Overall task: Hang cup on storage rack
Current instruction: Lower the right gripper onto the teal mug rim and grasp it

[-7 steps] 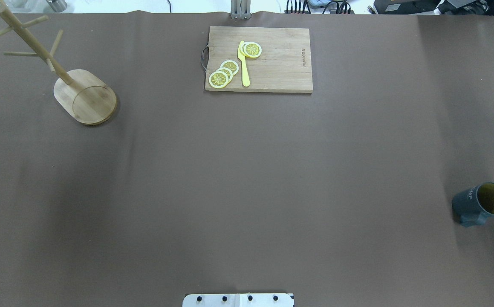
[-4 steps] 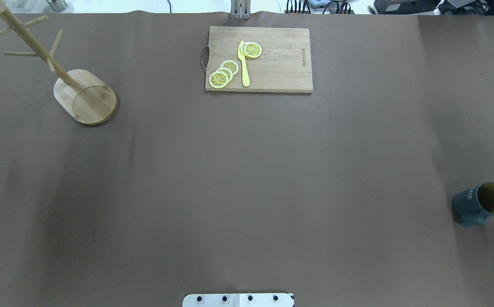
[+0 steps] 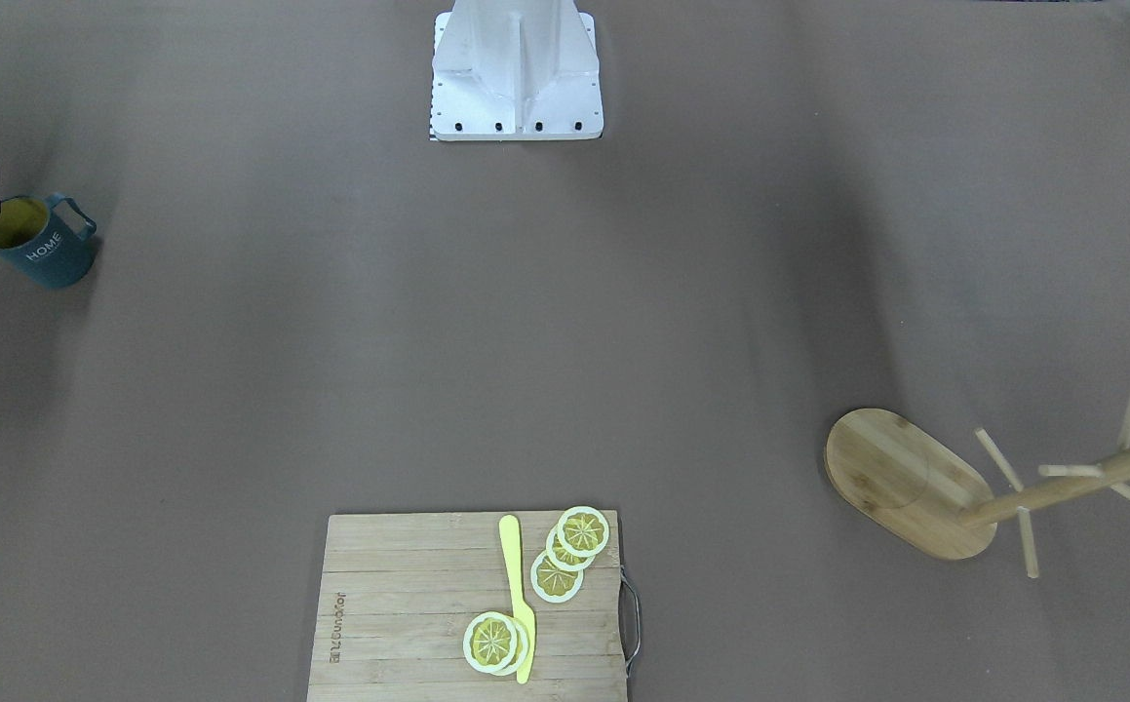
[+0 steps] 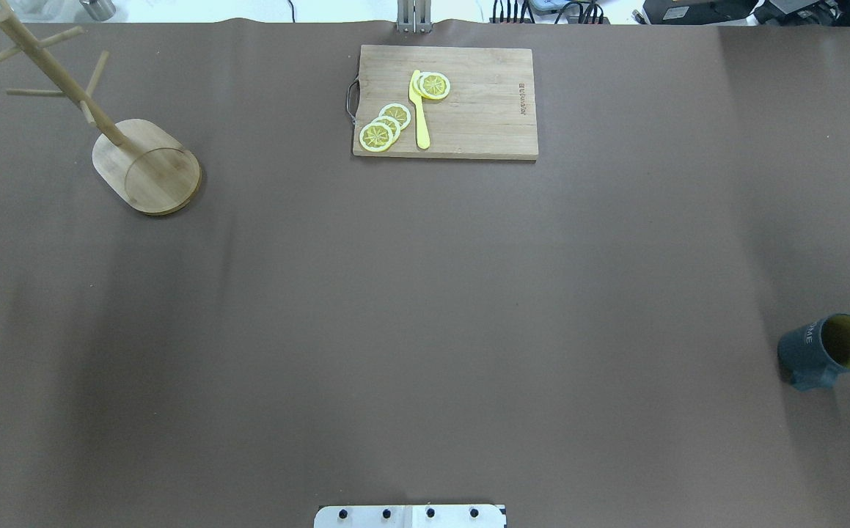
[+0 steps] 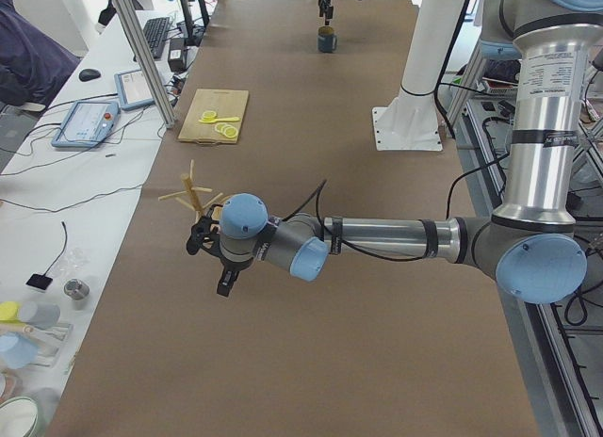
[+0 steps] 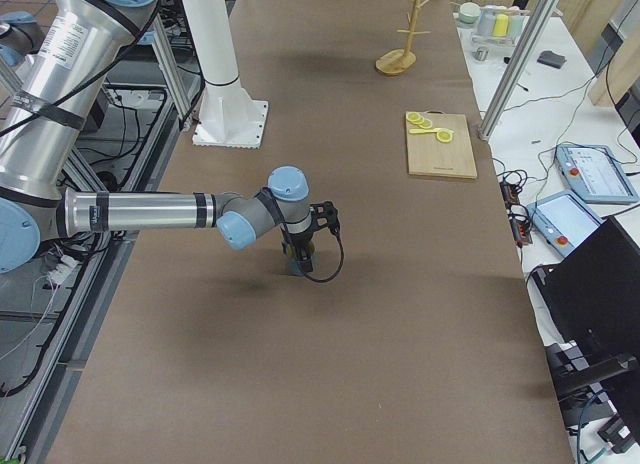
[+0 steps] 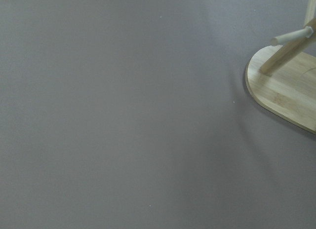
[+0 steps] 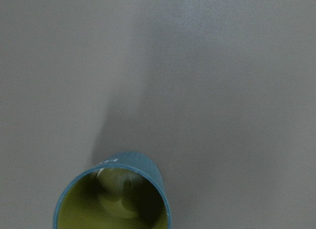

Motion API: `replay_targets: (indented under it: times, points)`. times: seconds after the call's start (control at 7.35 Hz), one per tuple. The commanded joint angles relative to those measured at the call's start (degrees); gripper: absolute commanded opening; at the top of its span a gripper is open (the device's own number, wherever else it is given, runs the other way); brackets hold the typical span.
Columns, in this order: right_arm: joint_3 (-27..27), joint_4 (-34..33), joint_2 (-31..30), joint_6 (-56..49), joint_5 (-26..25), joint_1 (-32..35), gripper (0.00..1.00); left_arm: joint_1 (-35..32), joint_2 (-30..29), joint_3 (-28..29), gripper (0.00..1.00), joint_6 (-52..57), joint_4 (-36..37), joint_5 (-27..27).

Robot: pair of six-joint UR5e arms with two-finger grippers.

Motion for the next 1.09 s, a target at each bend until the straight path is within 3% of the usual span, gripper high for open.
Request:
replay_targets:
  times: [0.0,0.27,0.41,0.68,0.82,0.95]
  points:
    - [-1.1,0.2,1.9,0.1,-0.4,-1.7,0.88,0.0,0.0,0.0,0.99,0.0,0.0,0.0]
    - [-3.7,0.4,3.5,0.0,-1.9,-3.4,0.82,0.0,0.0,0.0,0.99,0.0,0.0,0.0]
    - [-3.8,0.4,3.5,-0.1,-1.8,-3.4,0.66,0.0,0.0,0.0,0.99,0.0,0.0,0.0]
    - [-3.7,0.5,3.5,-0.6,-1.7,-3.5,0.15,0.0,0.0,0.1,0.99,0.0,-0.1,0.0]
    - [-3.5,0.8,3.5,-0.6,-1.5,-3.5,0.01,0.0,0.0,0.0,0.99,0.0,0.0,0.0]
    - [-3.1,0.8,3.4,-0.6,-1.3,-3.4,0.00,0.0,0.0,0.0,0.99,0.0,0.0,0.0]
